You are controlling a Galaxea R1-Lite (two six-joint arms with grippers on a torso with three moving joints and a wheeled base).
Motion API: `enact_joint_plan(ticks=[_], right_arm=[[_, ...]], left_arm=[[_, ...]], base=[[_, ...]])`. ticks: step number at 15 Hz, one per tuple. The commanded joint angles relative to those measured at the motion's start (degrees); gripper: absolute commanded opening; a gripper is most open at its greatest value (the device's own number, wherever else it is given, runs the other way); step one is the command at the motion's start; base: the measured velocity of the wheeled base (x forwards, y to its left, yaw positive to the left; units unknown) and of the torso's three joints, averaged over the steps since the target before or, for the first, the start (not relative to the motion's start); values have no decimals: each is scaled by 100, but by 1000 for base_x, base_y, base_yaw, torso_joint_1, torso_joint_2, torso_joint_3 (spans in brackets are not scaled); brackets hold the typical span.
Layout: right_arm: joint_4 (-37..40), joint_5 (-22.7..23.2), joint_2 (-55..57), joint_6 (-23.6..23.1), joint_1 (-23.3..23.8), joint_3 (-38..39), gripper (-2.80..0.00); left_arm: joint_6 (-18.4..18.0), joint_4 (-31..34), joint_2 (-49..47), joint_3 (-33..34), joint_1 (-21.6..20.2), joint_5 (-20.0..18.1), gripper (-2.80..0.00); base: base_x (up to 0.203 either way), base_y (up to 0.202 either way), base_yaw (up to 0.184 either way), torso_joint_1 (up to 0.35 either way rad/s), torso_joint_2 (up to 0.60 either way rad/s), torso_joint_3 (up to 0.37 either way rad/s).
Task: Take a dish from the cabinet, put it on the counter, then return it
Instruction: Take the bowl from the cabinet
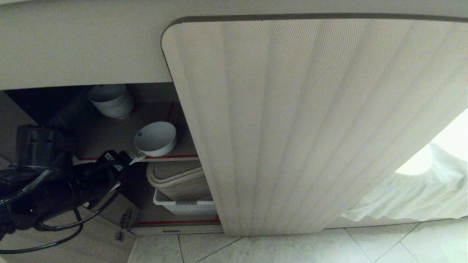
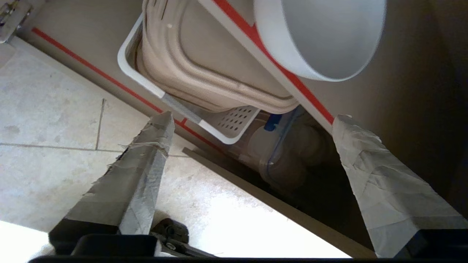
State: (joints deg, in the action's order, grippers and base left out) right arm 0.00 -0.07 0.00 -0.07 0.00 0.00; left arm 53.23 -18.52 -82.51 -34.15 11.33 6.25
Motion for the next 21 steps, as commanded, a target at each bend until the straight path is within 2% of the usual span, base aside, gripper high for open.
enact_joint_plan(ticks=[1, 18, 21], right_arm=[[0, -1, 5, -1, 0, 0, -280], [0, -1, 6, -1, -8, 0, -280], [0, -1, 0, -1, -9, 0, -280]], left_arm=[[38, -12, -112, -4, 1, 7, 0], [-15, 58, -715, -729, -25, 95, 0], [-171, 68, -797, -738, -25, 95, 0]], base=[[0, 0, 0, 0, 0, 0], [0, 0, 0, 0, 0, 0], [0, 0, 0, 0, 0, 0]])
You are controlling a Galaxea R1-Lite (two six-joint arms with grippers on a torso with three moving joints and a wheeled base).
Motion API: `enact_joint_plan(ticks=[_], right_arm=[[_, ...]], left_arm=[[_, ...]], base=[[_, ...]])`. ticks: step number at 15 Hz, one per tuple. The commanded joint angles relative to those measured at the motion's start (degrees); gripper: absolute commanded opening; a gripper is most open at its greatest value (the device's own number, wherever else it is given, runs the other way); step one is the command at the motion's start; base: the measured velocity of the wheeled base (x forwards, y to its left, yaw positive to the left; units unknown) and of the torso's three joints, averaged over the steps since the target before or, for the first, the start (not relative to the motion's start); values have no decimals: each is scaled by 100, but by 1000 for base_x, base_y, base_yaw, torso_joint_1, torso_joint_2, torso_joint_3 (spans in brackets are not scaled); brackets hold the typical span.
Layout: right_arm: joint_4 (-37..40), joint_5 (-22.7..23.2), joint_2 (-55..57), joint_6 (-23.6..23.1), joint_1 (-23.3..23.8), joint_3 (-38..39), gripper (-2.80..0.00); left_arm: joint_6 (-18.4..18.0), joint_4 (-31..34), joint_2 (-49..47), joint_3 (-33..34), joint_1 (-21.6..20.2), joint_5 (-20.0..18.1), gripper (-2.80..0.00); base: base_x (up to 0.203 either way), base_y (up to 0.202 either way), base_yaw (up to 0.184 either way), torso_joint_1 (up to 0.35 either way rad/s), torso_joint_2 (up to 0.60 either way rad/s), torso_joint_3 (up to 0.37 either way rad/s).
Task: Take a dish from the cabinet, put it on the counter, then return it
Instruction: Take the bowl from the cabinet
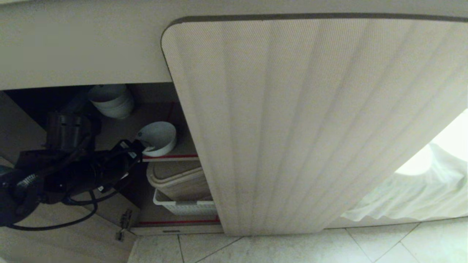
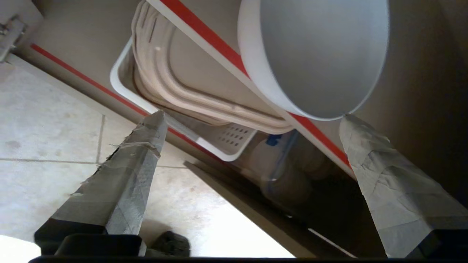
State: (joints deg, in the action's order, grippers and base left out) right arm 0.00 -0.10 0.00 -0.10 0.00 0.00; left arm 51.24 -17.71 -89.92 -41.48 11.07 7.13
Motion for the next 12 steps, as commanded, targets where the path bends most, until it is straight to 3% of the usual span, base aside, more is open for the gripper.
enact_joint_plan(ticks=[1, 5, 12], right_arm=[[0, 1, 0, 1, 0, 0, -280], [0, 1, 7, 1, -9, 0, -280], [0, 1, 7, 1, -6, 0, -280]], left_arm=[[-37, -22, -79, -9, -8, 8, 0], [-119, 5, -157, -166, -17, 8, 0], [-622, 198, -288, -424, -26, 8, 0]], base=[[0, 0, 0, 0, 0, 0], [0, 0, 0, 0, 0, 0], [0, 0, 0, 0, 0, 0]])
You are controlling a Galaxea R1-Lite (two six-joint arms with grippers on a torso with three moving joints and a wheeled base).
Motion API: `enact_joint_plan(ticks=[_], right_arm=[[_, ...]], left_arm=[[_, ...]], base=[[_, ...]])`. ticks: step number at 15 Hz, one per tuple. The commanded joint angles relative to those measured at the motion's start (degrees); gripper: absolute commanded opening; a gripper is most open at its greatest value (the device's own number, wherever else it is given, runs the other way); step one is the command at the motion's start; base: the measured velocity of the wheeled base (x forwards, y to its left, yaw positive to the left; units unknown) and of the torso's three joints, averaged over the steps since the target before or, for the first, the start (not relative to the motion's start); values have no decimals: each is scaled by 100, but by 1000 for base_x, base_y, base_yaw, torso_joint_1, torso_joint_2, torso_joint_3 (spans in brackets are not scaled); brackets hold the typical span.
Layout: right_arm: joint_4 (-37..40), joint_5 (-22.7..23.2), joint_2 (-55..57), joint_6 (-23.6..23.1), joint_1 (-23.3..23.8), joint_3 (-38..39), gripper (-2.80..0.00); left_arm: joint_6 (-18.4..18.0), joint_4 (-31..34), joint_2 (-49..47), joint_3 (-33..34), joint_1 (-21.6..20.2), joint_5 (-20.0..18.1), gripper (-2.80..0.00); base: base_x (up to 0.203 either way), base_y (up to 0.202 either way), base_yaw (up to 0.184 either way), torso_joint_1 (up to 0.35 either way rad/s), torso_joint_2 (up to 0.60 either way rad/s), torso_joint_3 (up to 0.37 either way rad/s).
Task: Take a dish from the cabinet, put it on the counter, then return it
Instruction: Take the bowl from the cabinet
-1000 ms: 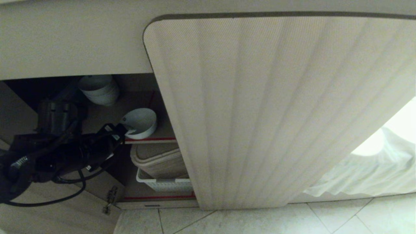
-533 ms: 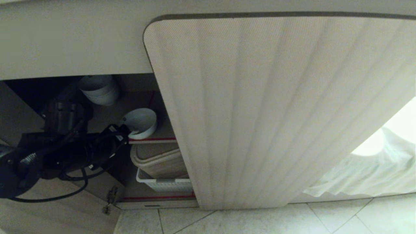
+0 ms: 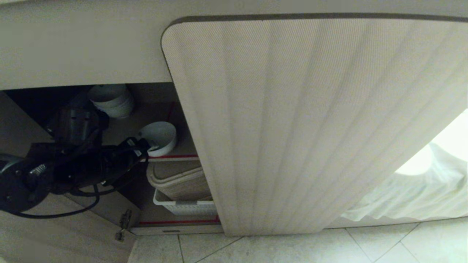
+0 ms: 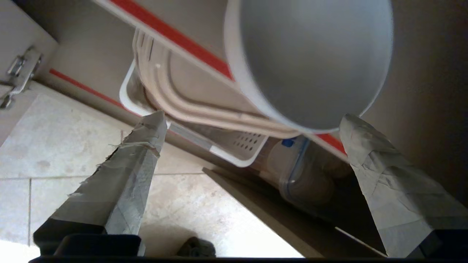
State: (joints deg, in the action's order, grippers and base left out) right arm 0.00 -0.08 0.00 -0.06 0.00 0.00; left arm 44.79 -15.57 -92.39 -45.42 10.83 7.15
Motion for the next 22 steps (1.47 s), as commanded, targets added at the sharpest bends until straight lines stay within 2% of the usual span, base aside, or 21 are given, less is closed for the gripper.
enact_joint_plan(ticks=[1, 11, 22], right_arm=[[0, -1, 6, -2, 0, 0, -280], [0, -1, 9, -2, 0, 0, -280], [0, 0, 9, -2, 0, 0, -280]], left_arm=[[21, -9, -45, -89, -1, 5, 0], [-23, 80, -268, -228, -63, 14, 0], [-23, 435, -573, -857, -54, 23, 0]], base=[[0, 0, 0, 0, 0, 0], [0, 0, 0, 0, 0, 0], [0, 0, 0, 0, 0, 0]])
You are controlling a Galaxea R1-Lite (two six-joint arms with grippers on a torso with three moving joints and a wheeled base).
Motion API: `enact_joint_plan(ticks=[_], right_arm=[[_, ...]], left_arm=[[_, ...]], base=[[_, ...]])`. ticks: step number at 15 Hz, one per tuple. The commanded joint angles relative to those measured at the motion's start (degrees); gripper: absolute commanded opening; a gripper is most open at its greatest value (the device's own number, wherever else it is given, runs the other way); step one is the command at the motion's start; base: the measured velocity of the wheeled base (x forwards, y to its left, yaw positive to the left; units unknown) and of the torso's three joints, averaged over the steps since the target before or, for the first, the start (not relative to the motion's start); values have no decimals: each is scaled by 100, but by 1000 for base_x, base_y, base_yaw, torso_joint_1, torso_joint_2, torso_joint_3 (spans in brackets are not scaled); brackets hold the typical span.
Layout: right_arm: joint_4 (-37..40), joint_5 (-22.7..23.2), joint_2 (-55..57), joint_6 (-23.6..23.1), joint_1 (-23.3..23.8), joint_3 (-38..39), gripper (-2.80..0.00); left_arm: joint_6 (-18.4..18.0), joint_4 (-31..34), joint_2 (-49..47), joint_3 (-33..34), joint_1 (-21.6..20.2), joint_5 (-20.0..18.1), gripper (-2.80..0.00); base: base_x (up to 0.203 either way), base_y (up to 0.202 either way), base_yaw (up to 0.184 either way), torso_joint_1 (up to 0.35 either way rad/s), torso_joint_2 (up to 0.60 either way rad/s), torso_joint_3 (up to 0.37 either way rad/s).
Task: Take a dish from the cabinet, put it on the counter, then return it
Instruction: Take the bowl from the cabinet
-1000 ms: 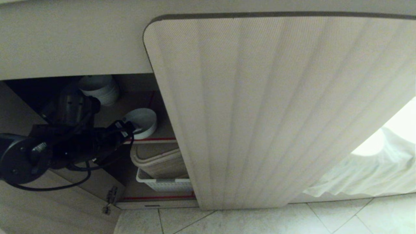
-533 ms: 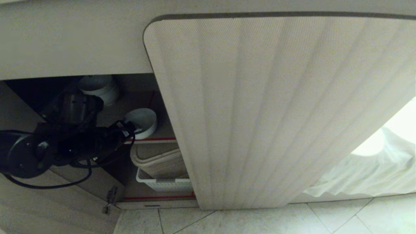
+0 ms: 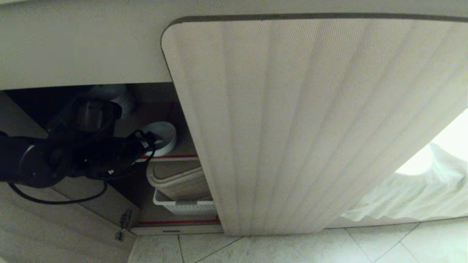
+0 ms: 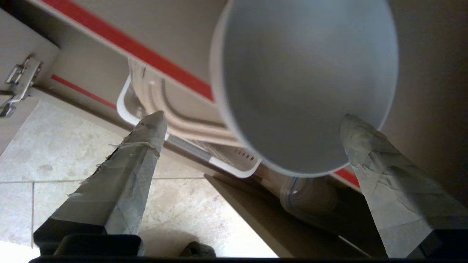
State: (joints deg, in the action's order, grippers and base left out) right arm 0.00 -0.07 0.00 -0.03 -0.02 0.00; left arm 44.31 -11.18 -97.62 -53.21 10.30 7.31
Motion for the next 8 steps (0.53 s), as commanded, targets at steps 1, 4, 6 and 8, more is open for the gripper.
enact_joint_plan(ticks=[1, 4, 6, 8], right_arm=[[0, -1, 9, -6, -6, 0, -280], [0, -1, 9, -6, -6, 0, -280], [0, -1, 6, -6, 2, 0, -280], [0, -1, 9, -6, -4, 0, -280]], left_arm=[[25, 2, -64, -110, -2, 7, 0], [25, 2, -82, -111, -2, 7, 0], [25, -5, -90, -111, -2, 7, 0], [25, -7, -90, -111, -2, 24, 0]], base=[[0, 0, 0, 0, 0, 0], [0, 0, 0, 0, 0, 0], [0, 0, 0, 0, 0, 0], [0, 0, 0, 0, 0, 0]])
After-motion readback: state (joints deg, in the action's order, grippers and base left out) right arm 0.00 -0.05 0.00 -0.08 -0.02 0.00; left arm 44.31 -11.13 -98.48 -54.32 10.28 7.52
